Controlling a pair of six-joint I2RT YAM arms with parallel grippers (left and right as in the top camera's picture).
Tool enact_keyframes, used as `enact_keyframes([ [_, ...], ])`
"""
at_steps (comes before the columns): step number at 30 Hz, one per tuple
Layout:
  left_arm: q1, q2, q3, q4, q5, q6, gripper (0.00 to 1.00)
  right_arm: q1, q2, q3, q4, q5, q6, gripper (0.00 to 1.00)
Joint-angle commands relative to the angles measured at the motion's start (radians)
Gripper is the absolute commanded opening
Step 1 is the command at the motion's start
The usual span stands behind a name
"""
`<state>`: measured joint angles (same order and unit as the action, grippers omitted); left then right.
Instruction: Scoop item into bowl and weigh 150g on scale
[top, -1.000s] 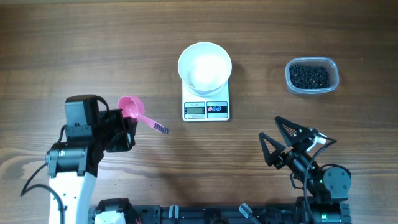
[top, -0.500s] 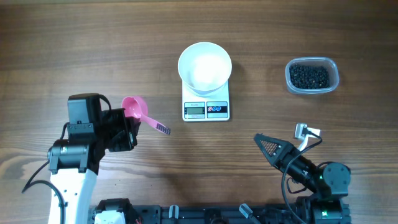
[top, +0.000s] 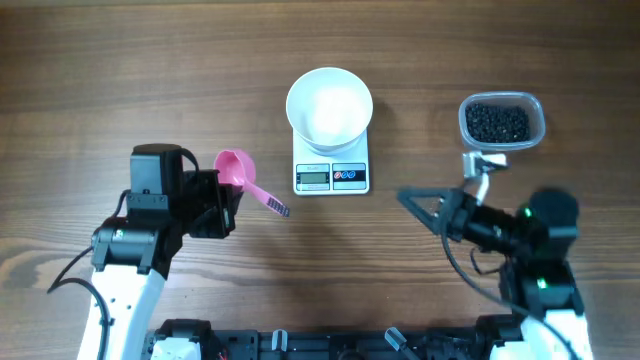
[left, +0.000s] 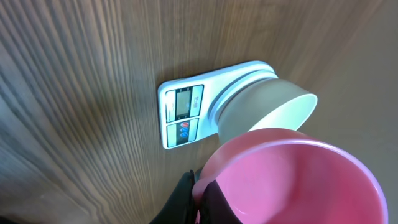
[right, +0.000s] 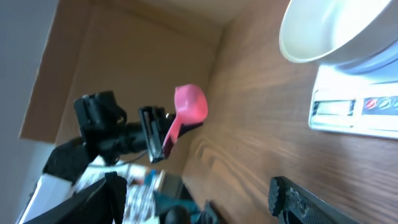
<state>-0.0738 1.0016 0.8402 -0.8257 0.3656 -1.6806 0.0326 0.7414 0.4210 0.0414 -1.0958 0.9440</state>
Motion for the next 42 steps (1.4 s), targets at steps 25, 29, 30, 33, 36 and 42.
enact_keyframes([
  [25,-0.09,0.134,-0.002,0.026,-0.044,-0.168,0.04,0.488,0.307,0.158,0.122,0.429,-0.313,0.91],
  [29,-0.124,0.134,-0.002,0.026,-0.038,-0.168,0.04,0.599,0.342,0.158,0.126,0.562,-0.312,0.83],
  [30,-0.134,0.134,-0.002,0.026,-0.038,-0.169,0.04,0.627,0.343,0.158,0.126,0.601,-0.31,0.83],
  [33,-0.163,0.134,-0.002,0.034,-0.042,-0.169,0.04,0.699,0.342,0.158,0.126,0.717,-0.288,0.8],
  [36,-0.19,0.134,-0.002,0.055,-0.061,-0.169,0.04,0.753,0.343,0.158,0.13,0.776,-0.252,0.74],
  [42,-0.24,0.134,-0.002,0.09,-0.065,-0.169,0.04,0.803,0.343,0.158,0.137,0.877,-0.226,0.6],
])
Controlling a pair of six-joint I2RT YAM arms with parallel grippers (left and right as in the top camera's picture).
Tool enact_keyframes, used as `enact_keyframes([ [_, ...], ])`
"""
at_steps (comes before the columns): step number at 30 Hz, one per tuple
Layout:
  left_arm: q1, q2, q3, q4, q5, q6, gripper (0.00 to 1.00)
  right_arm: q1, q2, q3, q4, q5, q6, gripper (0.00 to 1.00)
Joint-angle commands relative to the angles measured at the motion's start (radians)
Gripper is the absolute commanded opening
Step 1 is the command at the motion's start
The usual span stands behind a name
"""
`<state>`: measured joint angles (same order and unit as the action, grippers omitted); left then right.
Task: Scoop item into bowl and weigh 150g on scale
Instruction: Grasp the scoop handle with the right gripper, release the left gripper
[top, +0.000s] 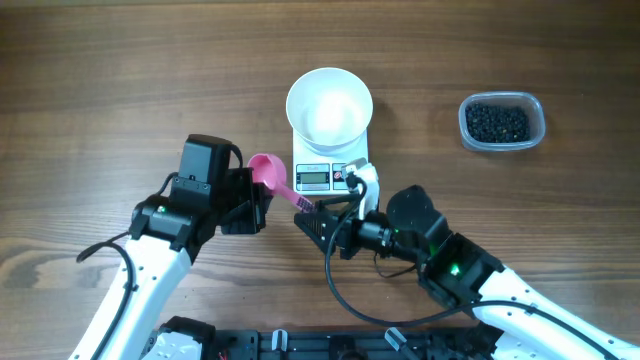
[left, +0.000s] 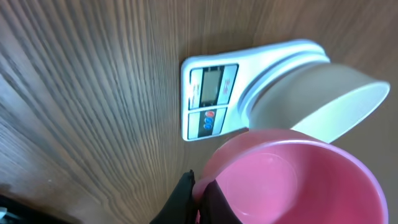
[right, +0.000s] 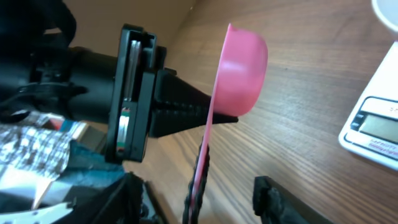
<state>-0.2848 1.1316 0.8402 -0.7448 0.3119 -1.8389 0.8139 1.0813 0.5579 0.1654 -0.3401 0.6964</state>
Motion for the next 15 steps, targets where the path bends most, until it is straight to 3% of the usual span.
enact_keyframes([
  [1,-0.042,0.004,-0.002,0.009,-0.015,-0.011,0.04,0.023,0.003,0.021,0.022,0.135,0.037,0.58],
  [8,-0.071,0.004,-0.002,0.013,-0.025,-0.011,0.04,0.023,0.004,0.021,0.051,0.138,0.043,0.44],
  [15,-0.073,0.004,-0.002,0.06,-0.025,-0.011,0.04,0.031,0.003,0.021,0.051,0.137,0.043,0.42],
])
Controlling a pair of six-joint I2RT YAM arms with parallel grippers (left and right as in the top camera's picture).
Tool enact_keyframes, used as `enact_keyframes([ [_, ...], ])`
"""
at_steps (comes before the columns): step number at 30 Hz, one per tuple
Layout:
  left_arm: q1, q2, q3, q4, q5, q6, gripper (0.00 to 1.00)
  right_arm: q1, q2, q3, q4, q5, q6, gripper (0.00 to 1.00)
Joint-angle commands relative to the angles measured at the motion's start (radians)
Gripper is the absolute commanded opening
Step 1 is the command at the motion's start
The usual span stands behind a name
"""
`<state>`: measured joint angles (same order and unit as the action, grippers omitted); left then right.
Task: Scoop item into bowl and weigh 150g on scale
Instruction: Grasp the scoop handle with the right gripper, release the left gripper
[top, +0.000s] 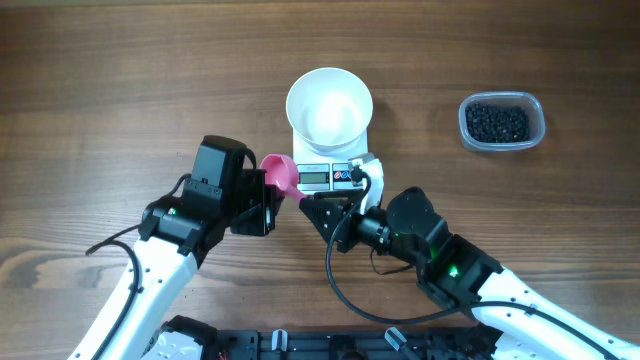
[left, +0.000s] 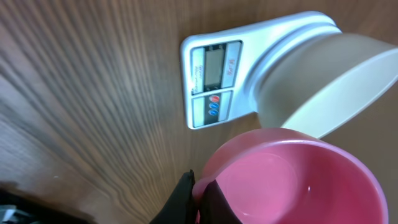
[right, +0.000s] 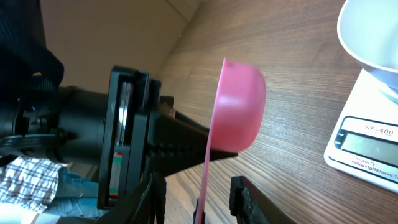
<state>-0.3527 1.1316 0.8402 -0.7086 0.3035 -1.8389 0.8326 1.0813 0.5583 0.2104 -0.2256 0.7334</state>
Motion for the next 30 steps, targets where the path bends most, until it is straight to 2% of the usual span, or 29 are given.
enact_keyframes([
  [1,-0.005,0.004,-0.002,0.03,-0.017,-0.014,0.04,0.013,0.003,0.021,0.006,0.021,0.007,0.42],
  [6,-0.005,0.004,-0.002,0.039,-0.017,-0.032,0.04,0.014,0.003,0.021,0.006,0.016,0.007,0.4],
  [8,-0.005,0.004,-0.002,0.039,-0.016,-0.032,0.04,0.014,0.003,0.021,0.006,0.016,0.007,0.36],
  [11,-0.005,0.004,-0.002,0.039,-0.016,-0.032,0.04,0.014,0.003,0.021,0.006,0.016,0.008,0.22],
  [13,-0.006,0.004,-0.002,0.039,-0.016,-0.032,0.04,0.014,0.003,0.021,0.006,0.016,0.008,0.17],
  [17,-0.018,0.004,-0.002,0.039,-0.016,-0.032,0.04,0.014,0.003,0.021,0.008,0.017,0.026,0.09],
  [23,-0.037,0.004,-0.002,0.039,-0.016,-0.024,0.04,0.014,0.003,0.021,0.007,0.016,0.027,0.05],
  [25,-0.036,0.004,-0.003,0.034,-0.016,-0.024,0.14,0.014,0.003,0.021,0.01,0.017,0.029,0.05],
  [26,-0.036,0.004,-0.002,0.032,-0.016,-0.024,0.28,0.014,0.003,0.021,0.011,0.017,0.029,0.04],
  [28,-0.036,0.003,-0.003,0.019,-0.016,-0.021,0.74,0.013,0.003,0.021,0.015,0.025,0.028,0.05],
  [29,-0.036,0.002,-0.002,0.018,-0.012,0.012,0.85,0.013,0.003,0.021,0.015,0.034,0.028,0.04],
  [30,-0.035,0.0,-0.002,0.021,-0.012,0.033,0.91,0.013,0.003,0.021,0.015,0.04,0.027,0.04],
])
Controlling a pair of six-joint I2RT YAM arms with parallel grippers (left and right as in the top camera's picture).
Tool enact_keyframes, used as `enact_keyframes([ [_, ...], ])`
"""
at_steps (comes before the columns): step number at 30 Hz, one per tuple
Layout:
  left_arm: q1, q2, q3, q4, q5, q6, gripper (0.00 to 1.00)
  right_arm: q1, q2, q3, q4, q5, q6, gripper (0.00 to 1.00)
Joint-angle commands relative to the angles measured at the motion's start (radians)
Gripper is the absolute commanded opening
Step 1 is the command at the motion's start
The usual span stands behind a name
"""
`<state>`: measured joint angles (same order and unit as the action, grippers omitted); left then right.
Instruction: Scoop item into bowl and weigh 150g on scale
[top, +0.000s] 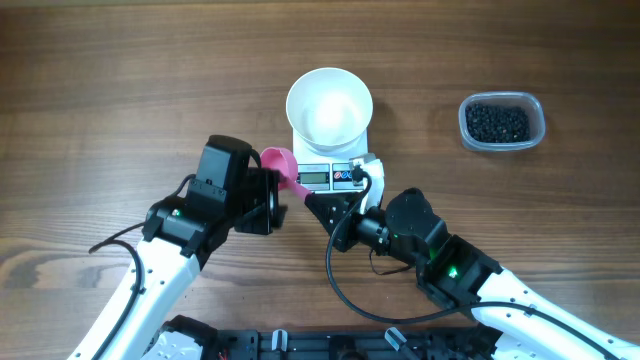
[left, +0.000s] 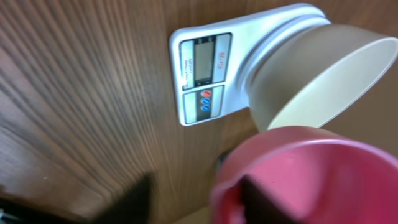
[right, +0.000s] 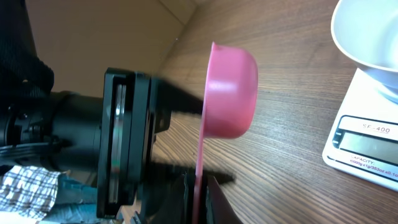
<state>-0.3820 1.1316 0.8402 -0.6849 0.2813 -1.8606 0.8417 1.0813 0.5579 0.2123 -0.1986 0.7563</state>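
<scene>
The pink scoop (top: 280, 163) hangs above the table just left of the scale (top: 332, 176), cup up and turned on its side. My right gripper (top: 318, 205) is shut on its thin handle, seen edge-on in the right wrist view (right: 198, 199). My left gripper (top: 270, 195) stands open, its blurred fingers spread on either side of the cup's rim (left: 227, 180). The empty white bowl (top: 329, 106) sits on the scale. The tub of small black items (top: 501, 121) stands at the far right.
The scale's display (left: 203, 56) and buttons face the front edge. Both arms meet in front of the scale, the left arm's body (right: 118, 143) close behind the scoop. Bare wooden table (top: 120, 80) lies to the left and back.
My right gripper, open around the scoop's handle before, is shut on it now. My left gripper, shut on the cup's rim before, has opened. The scoop has barely shifted.
My left gripper held the scoop at the left while the right gripper was open at the right, near the tub. The two arms then met in front of the scale, the right fingers open around the handle. Now the right holds the scoop and the left has let go.
</scene>
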Motion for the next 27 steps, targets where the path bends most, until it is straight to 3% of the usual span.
enact_keyframes([
  [1,-0.005,-0.002,-0.002,0.0,0.01,0.077,0.96,0.004,0.003,0.021,0.013,0.02,0.002,0.05],
  [6,0.034,-0.063,-0.001,0.024,0.029,0.193,1.0,-0.002,0.001,0.022,0.011,0.051,-0.034,0.05],
  [10,0.105,-0.172,-0.001,0.024,0.028,0.365,1.0,-0.034,-0.011,0.038,-0.005,0.05,-0.077,0.05],
  [17,0.199,-0.392,-0.001,0.023,0.028,0.764,1.0,-0.126,-0.126,0.167,-0.325,0.126,-0.185,0.04],
  [19,0.199,-0.443,-0.001,0.022,0.028,0.867,0.91,-0.161,-0.196,0.216,-0.446,0.132,-0.207,0.04],
  [23,0.199,-0.476,-0.001,0.016,0.024,0.887,0.49,-0.206,-0.356,0.248,-0.606,0.131,-0.202,0.05],
  [24,0.199,-0.475,-0.001,0.017,0.024,0.88,0.43,-0.212,-0.399,0.248,-0.642,0.132,-0.188,0.05],
  [27,0.199,-0.459,-0.001,0.026,0.024,0.871,0.43,-0.22,-0.527,0.248,-0.759,0.135,-0.135,0.04],
])
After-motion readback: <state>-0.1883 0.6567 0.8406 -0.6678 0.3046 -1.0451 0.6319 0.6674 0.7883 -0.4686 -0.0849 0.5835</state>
